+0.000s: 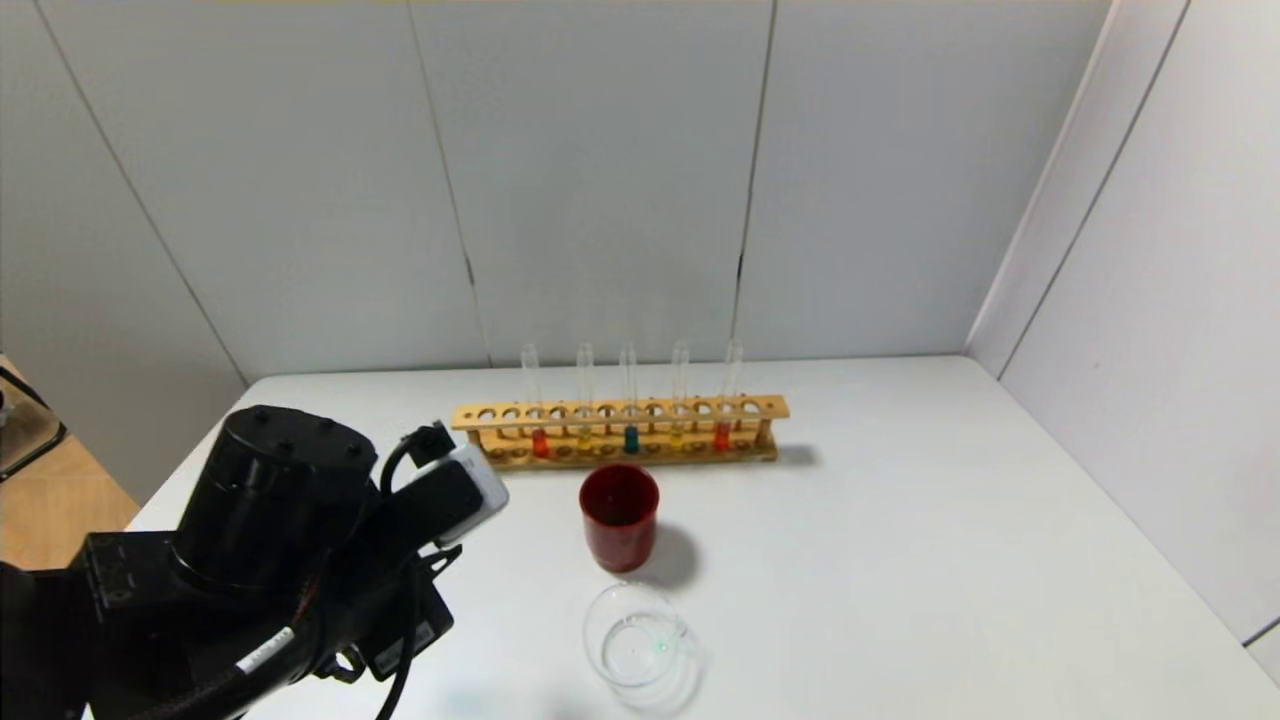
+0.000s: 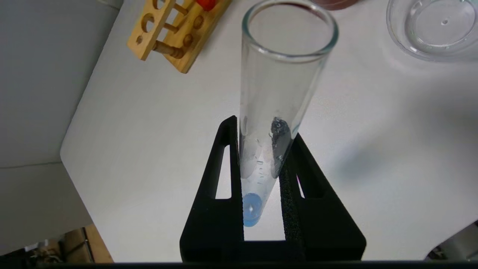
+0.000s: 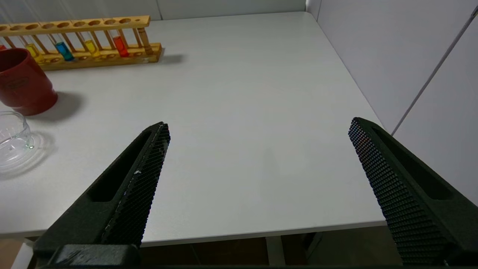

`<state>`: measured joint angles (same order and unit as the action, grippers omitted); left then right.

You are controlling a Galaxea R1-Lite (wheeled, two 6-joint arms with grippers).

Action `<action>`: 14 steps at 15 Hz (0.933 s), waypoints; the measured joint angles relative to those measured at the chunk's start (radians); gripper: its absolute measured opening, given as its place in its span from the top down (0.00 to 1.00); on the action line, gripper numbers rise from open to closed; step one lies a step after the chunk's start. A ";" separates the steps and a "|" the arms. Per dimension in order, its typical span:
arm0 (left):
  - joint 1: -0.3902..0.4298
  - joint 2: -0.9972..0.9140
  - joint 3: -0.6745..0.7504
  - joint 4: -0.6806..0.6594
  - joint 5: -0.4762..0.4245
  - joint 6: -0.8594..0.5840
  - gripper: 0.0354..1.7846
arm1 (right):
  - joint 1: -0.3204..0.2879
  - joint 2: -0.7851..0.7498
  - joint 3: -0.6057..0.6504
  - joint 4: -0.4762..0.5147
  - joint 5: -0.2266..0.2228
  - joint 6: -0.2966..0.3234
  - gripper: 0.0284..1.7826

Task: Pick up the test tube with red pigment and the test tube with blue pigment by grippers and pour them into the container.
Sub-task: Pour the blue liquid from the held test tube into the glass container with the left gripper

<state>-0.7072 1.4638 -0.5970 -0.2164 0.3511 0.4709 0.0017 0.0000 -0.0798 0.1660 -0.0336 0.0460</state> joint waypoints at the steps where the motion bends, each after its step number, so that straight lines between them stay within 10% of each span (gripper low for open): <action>1: -0.011 0.016 -0.001 -0.009 0.003 0.028 0.83 | 0.000 0.000 0.000 0.000 0.000 0.000 0.02; 14: -0.058 0.173 -0.005 -0.134 0.058 0.444 0.83 | 0.000 0.000 0.000 0.000 0.000 0.000 0.02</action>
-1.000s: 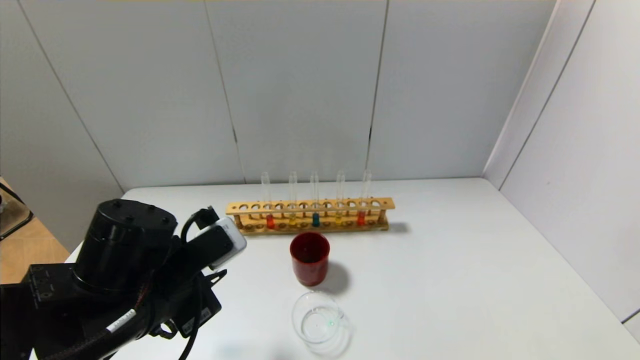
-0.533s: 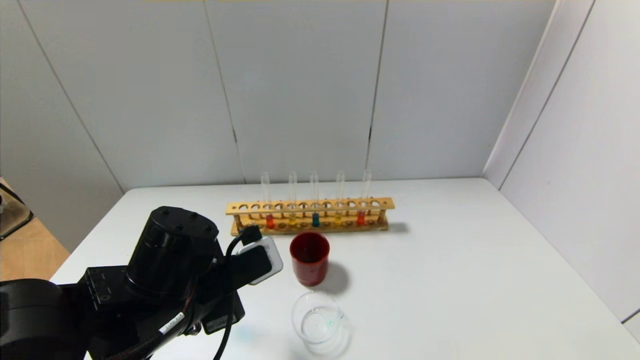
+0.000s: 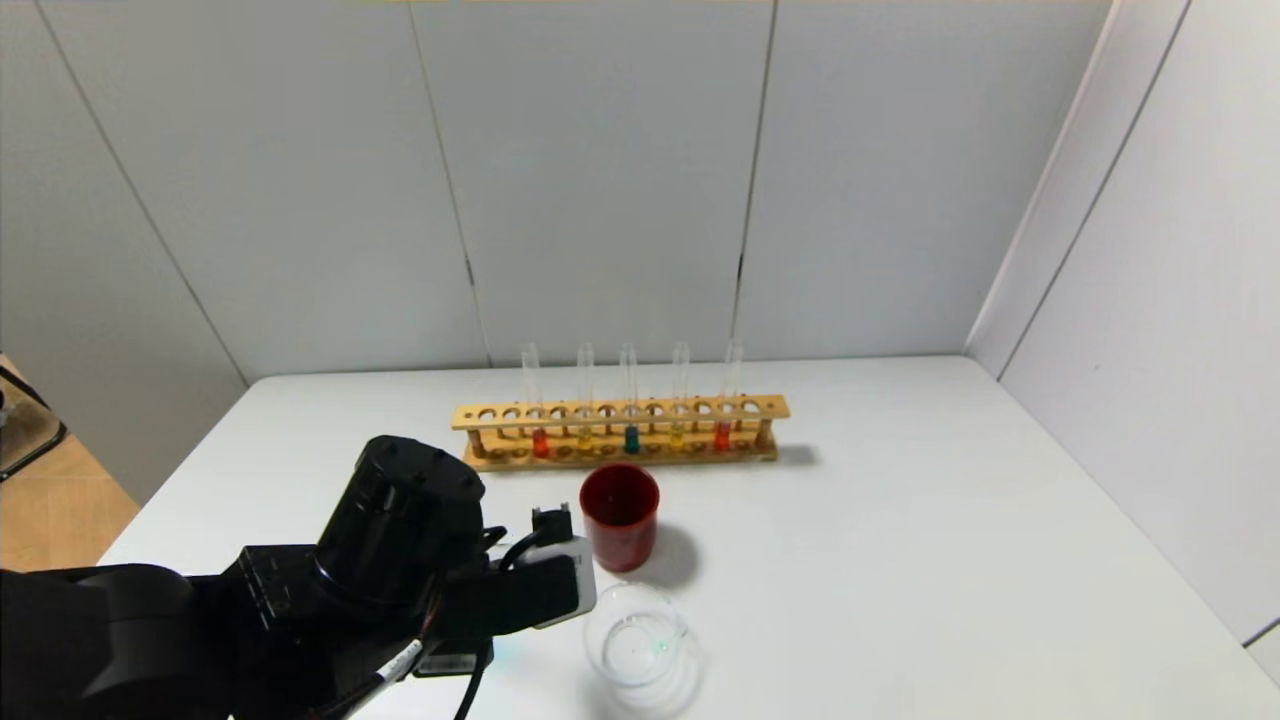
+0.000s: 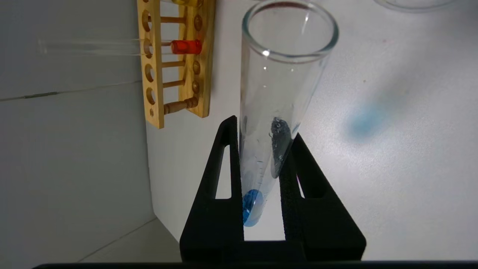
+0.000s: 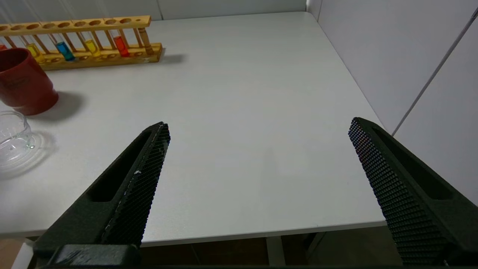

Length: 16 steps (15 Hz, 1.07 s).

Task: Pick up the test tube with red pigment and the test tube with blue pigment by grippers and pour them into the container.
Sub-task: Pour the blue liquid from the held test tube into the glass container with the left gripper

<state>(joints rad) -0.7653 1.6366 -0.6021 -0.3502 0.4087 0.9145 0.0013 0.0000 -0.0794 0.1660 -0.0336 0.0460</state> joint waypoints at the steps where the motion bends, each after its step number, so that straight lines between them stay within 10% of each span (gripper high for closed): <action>1: -0.005 0.018 -0.004 0.000 0.023 0.003 0.83 | 0.000 0.000 0.000 0.000 0.000 0.000 0.02; 16: -0.064 0.134 -0.051 0.010 0.114 0.129 0.83 | 0.000 0.000 0.000 0.000 0.000 0.000 0.02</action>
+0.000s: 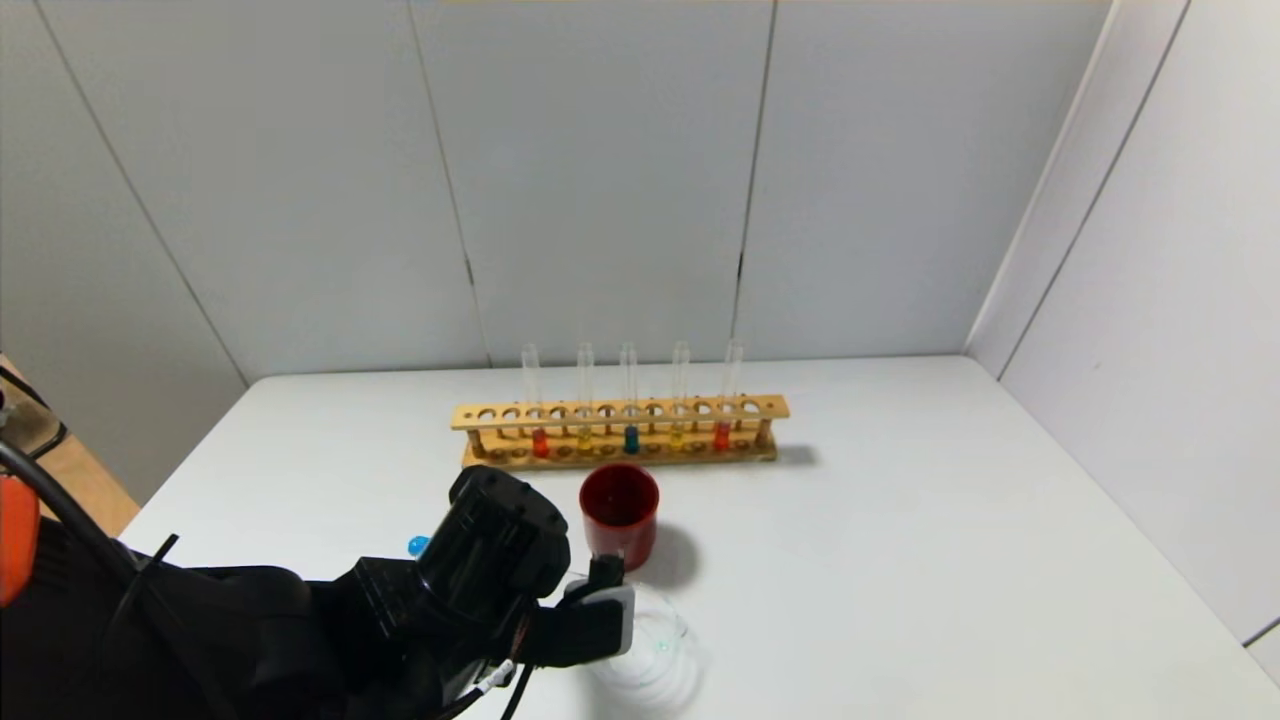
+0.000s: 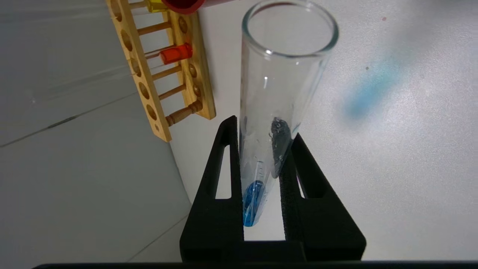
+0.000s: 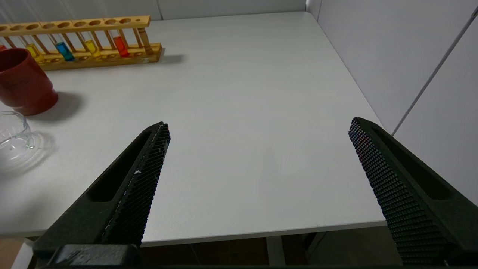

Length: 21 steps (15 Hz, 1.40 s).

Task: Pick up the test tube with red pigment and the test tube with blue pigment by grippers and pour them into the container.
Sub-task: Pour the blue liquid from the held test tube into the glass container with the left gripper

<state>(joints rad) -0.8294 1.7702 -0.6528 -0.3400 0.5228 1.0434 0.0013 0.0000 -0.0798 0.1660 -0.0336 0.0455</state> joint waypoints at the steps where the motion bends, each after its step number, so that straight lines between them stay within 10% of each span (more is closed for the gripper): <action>1: 0.000 0.007 0.001 0.000 0.003 0.000 0.83 | 0.000 0.000 0.000 0.000 0.000 0.000 0.02; 21: -0.011 0.140 -0.095 0.000 0.063 0.130 0.83 | 0.000 0.000 0.000 0.000 0.000 0.000 0.02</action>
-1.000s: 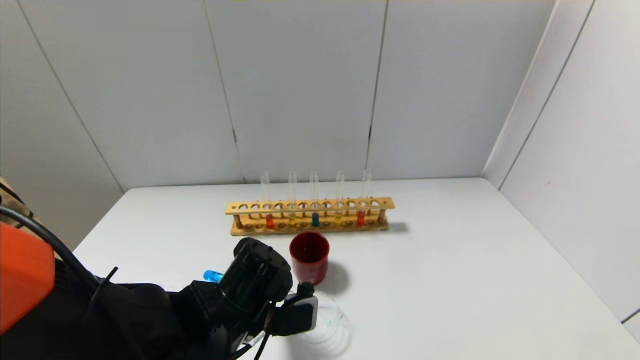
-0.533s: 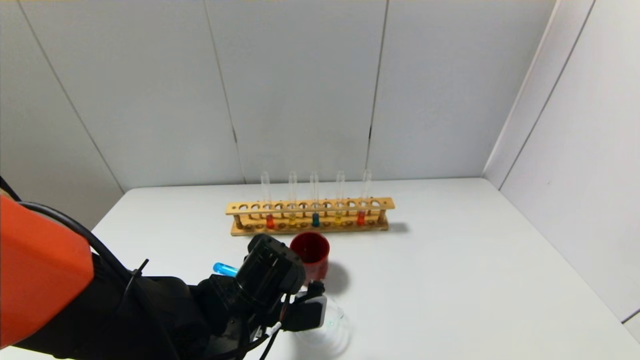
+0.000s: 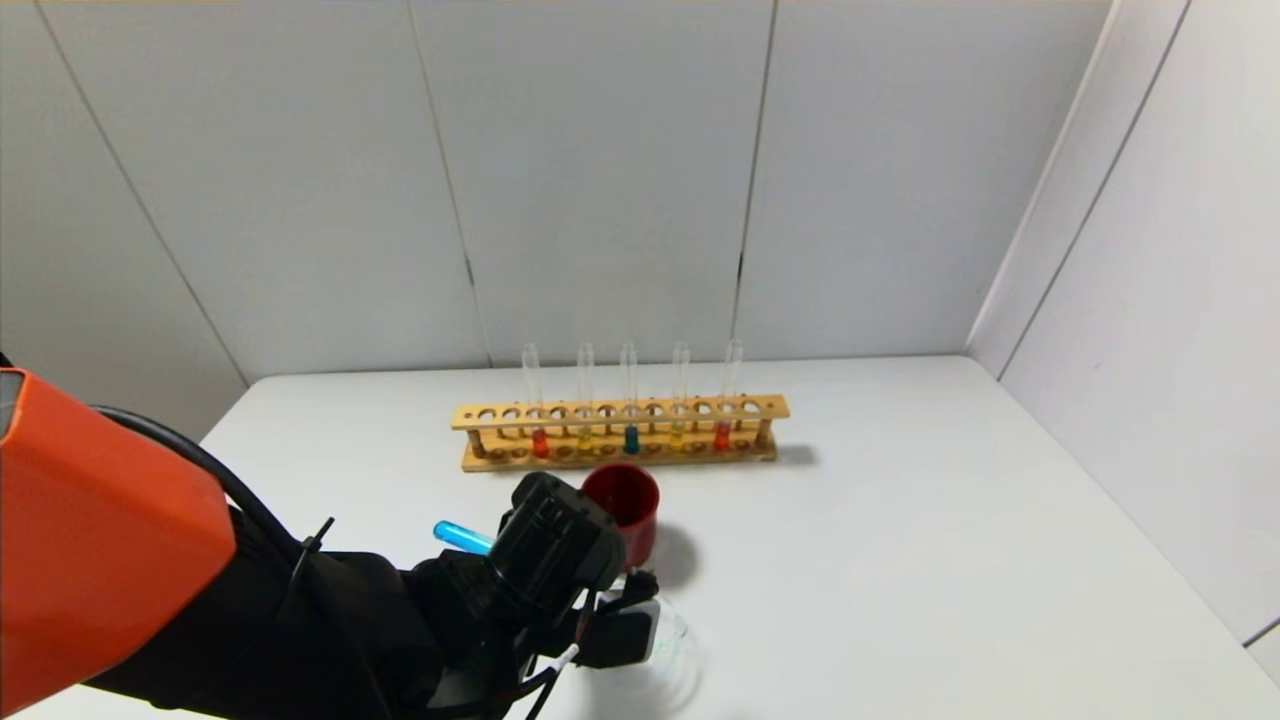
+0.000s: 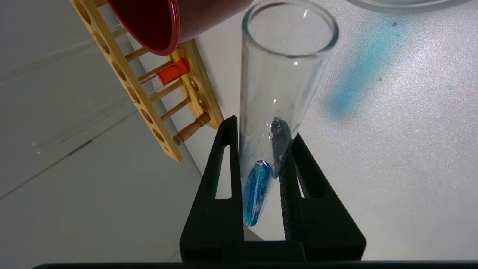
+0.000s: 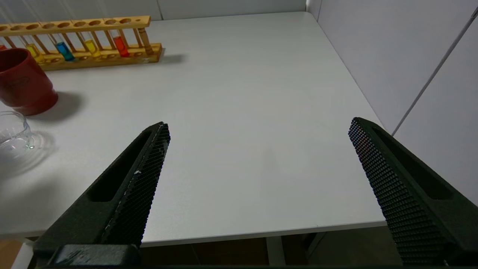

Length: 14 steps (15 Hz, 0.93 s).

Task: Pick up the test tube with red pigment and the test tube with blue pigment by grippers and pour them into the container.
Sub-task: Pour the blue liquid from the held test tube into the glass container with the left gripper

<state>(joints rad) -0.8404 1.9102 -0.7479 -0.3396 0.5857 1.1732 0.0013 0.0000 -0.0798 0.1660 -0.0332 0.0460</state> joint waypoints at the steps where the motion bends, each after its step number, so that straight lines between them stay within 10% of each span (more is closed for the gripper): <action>1: 0.000 0.004 -0.007 -0.002 0.000 0.019 0.83 | 0.000 0.000 0.000 0.000 0.000 0.000 0.02; 14: 0.001 0.059 -0.065 0.000 0.056 0.139 0.83 | 0.000 0.000 0.000 0.000 0.000 0.000 0.02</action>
<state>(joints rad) -0.8394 1.9696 -0.8126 -0.3400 0.6413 1.3119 0.0013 0.0000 -0.0798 0.1664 -0.0332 0.0460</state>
